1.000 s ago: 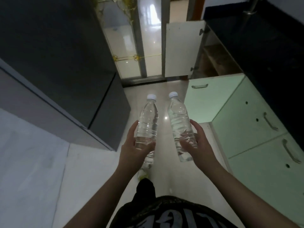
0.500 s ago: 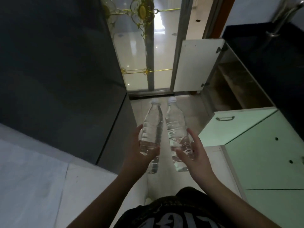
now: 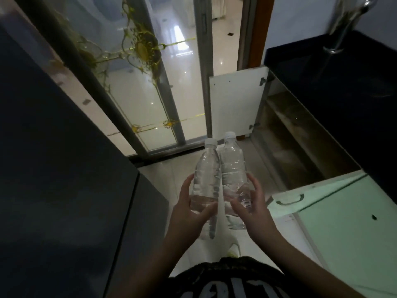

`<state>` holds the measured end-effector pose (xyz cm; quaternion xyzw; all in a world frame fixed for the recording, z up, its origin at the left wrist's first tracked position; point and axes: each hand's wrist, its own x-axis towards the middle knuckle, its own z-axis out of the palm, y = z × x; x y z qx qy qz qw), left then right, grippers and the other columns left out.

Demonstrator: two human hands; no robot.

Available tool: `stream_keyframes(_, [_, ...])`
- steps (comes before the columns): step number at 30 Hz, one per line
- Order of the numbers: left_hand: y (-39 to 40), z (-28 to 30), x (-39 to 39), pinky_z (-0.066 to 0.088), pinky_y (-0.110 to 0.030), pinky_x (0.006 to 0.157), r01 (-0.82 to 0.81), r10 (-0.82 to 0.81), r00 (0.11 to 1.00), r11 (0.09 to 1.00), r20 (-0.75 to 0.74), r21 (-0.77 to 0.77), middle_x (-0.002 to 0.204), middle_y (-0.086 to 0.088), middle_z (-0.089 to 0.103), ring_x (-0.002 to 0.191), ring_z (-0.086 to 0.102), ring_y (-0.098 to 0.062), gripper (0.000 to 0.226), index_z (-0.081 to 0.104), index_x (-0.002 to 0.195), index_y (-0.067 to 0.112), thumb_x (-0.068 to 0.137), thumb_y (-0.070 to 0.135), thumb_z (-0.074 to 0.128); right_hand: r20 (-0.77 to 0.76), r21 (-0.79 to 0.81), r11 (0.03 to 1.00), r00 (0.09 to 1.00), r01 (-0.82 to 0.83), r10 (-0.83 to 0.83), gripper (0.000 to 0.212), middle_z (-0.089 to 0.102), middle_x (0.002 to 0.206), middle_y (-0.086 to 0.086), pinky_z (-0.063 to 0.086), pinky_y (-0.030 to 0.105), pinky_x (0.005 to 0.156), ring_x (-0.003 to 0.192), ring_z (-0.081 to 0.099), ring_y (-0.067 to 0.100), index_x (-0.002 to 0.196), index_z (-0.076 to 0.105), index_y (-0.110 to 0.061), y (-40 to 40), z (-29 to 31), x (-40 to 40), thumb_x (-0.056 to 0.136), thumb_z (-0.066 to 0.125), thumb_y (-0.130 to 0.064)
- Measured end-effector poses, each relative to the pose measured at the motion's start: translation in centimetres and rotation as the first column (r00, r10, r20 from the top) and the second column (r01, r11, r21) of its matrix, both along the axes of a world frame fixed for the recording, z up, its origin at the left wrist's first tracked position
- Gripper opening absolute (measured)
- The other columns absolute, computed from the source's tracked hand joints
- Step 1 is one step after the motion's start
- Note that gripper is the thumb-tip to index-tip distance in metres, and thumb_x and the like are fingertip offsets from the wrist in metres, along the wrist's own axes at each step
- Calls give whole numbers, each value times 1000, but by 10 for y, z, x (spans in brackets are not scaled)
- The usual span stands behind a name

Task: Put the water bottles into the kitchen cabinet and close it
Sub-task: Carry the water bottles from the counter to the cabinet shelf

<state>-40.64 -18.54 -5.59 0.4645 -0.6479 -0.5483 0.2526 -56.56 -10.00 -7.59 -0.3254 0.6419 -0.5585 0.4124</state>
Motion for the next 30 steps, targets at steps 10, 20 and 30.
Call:
stream_keyframes(10, [-110,7,-71,58,-35,84,16,-17,1000,1000,18,4,101,32,68,93,70,1,80,32,126,66,69,41,82,-21,-21,1000,1000,-20,20,73,62,117,-23,51,13,77,105,63,-4,134,28,-53,-103,9,-79,78,72,-34])
stream_keyframes(20, [-271,-22,-160,59,-42,87,206,-205,979,978,-15,32,115,19,65,97,69,0,84,28,144,48,78,38,80,-1,44,985,986,168,-169,68,58,124,-14,52,19,82,106,62,-4,141,27,-42,-228,-13,-137,90,67,-18])
stream_keyframes(30, [-394,-45,-247,59,-41,84,565,-553,825,808,-111,169,130,3,61,107,68,-13,80,29,147,35,85,25,77,59,110,861,861,497,-505,71,54,135,-7,55,23,79,110,64,6,144,27,-33,-315,-26,-161,89,68,-11])
